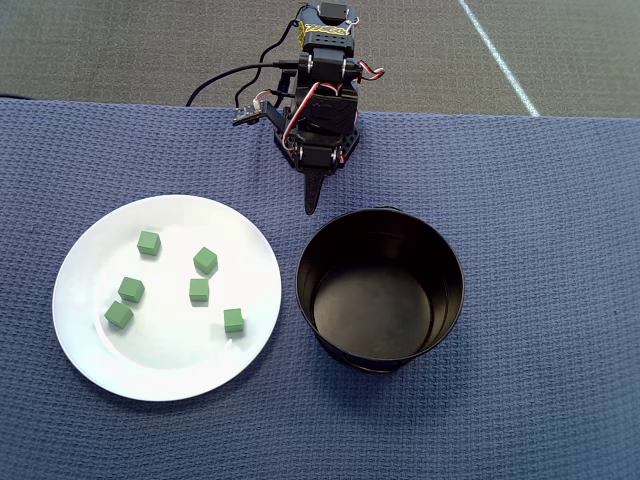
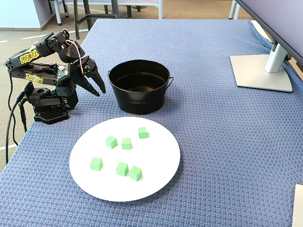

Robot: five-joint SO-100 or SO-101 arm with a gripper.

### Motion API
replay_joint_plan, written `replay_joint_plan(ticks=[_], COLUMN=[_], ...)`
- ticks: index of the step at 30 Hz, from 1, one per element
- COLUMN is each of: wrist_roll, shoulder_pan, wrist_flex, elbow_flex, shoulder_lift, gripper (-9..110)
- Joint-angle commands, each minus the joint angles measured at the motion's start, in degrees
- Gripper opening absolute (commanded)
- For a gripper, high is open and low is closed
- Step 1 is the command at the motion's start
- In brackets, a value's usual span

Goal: Pick up the green cubes from the white plate and place them in the black recipient

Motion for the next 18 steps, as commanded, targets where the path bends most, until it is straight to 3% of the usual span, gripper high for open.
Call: replay_joint_plan(ticks=[1, 14, 18], wrist_roll=[-0.1, 0.4, 4.0], shoulder_pan=[-1.8, -1.1, 6.2], wrist_flex=[-1.8, -1.9, 1.2], elbow_flex=[-0.9, -1.6, -12.7], shoulder_lift=[-3.3, -4.2, -9.5], gripper=[0, 0, 5])
